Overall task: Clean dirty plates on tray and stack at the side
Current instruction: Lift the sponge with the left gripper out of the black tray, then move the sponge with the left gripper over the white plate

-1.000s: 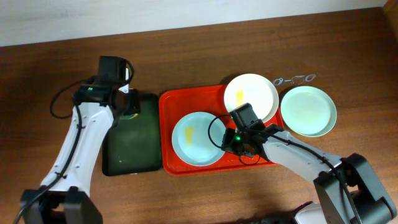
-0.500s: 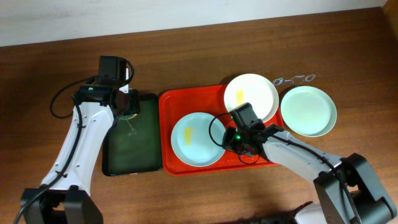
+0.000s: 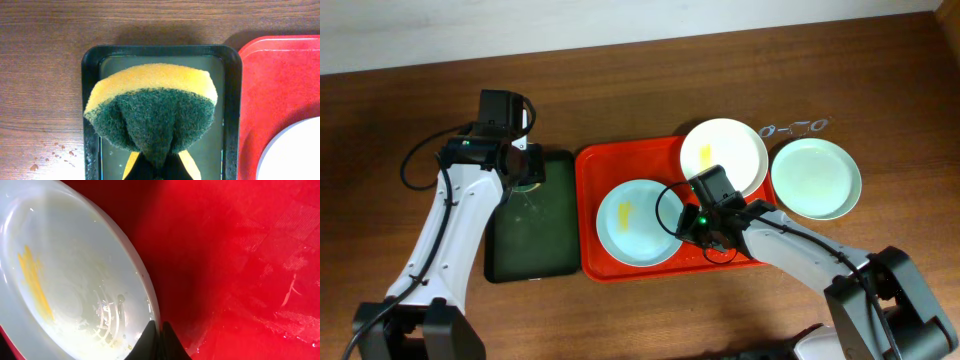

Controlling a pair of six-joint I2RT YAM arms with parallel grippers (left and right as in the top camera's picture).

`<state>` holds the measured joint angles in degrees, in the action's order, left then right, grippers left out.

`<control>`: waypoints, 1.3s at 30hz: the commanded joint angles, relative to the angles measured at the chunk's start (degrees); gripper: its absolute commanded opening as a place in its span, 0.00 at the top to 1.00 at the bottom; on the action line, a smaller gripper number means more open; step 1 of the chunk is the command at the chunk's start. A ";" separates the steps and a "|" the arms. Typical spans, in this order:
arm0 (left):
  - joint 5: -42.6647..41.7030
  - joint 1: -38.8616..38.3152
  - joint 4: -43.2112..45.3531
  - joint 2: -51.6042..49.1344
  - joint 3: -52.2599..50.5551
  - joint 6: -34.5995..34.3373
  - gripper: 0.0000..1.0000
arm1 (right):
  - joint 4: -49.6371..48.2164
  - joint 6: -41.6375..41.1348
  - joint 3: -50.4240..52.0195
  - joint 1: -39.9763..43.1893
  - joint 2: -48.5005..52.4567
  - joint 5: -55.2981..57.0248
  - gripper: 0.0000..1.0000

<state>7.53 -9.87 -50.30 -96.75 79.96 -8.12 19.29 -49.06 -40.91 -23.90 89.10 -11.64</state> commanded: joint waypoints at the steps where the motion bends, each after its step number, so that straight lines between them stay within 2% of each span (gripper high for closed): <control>1: 1.16 0.59 -0.26 0.07 0.55 0.90 1.00 | 0.17 0.09 0.20 -0.46 0.26 0.02 0.96; 8: -1.92 3.74 -3.13 0.07 3.67 0.92 1.00 | -0.11 -2.47 0.20 -0.46 0.26 -0.55 0.96; 15: -1.95 3.76 -3.39 -0.11 4.42 1.49 1.00 | -0.20 -2.25 0.20 -0.46 0.31 1.40 0.96; 23: -1.73 3.65 -18.75 -9.42 21.86 2.23 1.00 | -0.17 -2.27 0.20 -0.46 0.31 1.38 0.96; 32: -7.37 1.92 -18.82 -12.55 21.81 2.21 1.00 | -0.04 -2.27 0.20 -0.46 0.31 1.38 0.96; 36: -7.82 -0.63 -18.78 -12.55 21.77 2.19 1.00 | -0.07 -2.27 0.20 -0.46 0.31 1.38 0.96; 39: -11.72 -3.74 -18.75 -12.55 21.73 2.19 1.00 | -0.07 -2.27 0.20 -0.46 0.31 1.38 0.96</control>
<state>0.36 -10.81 -69.23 -109.32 101.01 -6.81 19.22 -50.83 -40.91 -23.90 89.10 -11.46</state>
